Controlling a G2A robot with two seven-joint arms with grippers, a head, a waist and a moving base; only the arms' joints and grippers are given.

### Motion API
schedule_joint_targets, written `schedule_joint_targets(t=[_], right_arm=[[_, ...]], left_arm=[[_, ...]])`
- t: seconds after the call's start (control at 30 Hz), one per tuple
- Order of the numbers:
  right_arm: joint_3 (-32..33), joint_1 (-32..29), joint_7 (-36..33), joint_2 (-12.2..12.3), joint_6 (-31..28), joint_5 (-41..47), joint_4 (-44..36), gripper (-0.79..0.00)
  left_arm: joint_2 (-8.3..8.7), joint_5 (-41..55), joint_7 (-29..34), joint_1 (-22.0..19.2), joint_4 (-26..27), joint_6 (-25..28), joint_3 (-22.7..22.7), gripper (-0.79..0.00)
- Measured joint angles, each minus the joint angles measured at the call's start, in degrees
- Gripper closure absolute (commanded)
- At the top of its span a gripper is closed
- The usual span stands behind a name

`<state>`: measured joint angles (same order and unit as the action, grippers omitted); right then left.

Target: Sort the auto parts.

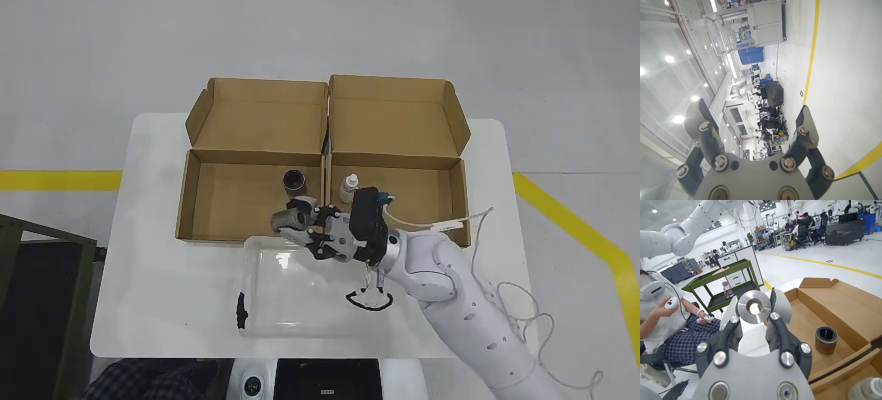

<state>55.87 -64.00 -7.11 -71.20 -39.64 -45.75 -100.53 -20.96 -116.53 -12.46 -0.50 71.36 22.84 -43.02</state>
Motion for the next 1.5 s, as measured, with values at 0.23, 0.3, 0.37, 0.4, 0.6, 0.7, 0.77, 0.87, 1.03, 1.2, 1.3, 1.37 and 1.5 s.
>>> schedule_joint_targets(t=[0.23, 0.3, 0.37, 0.4, 0.6, 0.7, 0.77, 0.87, 1.03, 1.2, 1.3, 1.37, 1.5], right_arm=[[-0.59, 1.49, 0.64, -0.42, 0.17, 0.62, 0.86, 0.0], [-0.59, 1.69, 0.27, -0.44, 0.45, -0.31, 1.13, 0.0], [-0.61, 1.71, 0.1, -0.46, 0.71, -1.17, 1.35, 0.0], [-0.65, 1.72, -0.03, -0.47, 0.8, -1.58, 1.45, 0.0], [-1.01, 2.21, -0.76, -0.58, 1.26, -3.91, 1.95, 0.0], [-1.25, 2.66, -1.01, -0.67, 1.29, -4.76, 2.31, 0.0], [-1.43, 3.09, -1.66, -0.71, 1.3, -5.65, 2.63, 0.0], [-1.68, 3.81, -3.01, -0.74, 1.63, -7.61, 2.98, 0.0], [-2.5, 5.08, -4.81, -0.86, 1.61, -10.69, 4.21, 0.0], [-3.68, 6.97, -5.68, -1.2, 1.47, -12.6, 6.77, 0.0], [-4.39, 8.46, -6.15, -1.45, 1.48, -14.31, 7.85, 0.0], [-4.91, 9.6, -6.54, -1.64, 1.64, -15.61, 8.68, 0.0], [-6.14, 12.03, -7.49, -2.07, 1.89, -18.31, 10.55, 0.0]], left_arm=[[0.0, 0.0, 0.0, 0.0, 0.0, 0.0, 0.0, -0.785], [0.0, 0.0, 0.0, 0.0, 0.0, 0.0, 0.0, -0.785], [0.0, 0.0, 0.0, 0.0, 0.0, 0.0, 0.0, -0.785], [0.0, 0.0, 0.0, 0.0, 0.0, 0.0, 0.0, -0.785], [0.0, 0.0, 0.0, 0.0, 0.0, 0.0, 0.0, -0.785], [0.0, 0.0, 0.0, 0.0, 0.0, 0.0, 0.0, -0.785], [0.0, 0.0, 0.0, 0.0, 0.0, 0.0, 0.0, -0.785], [0.0, 0.0, 0.0, 0.0, 0.0, 0.0, 0.0, -0.785], [0.0, 0.0, 0.0, 0.0, 0.0, 0.0, 0.0, -0.785], [0.0, 0.0, 0.0, 0.0, 0.0, 0.0, 0.0, -0.785], [0.0, 0.0, 0.0, 0.0, 0.0, 0.0, 0.0, -0.785], [0.0, 0.0, 0.0, 0.0, 0.0, 0.0, 0.0, -0.785], [0.0, 0.0, 0.0, 0.0, 0.0, 0.0, 0.0, -0.785]])
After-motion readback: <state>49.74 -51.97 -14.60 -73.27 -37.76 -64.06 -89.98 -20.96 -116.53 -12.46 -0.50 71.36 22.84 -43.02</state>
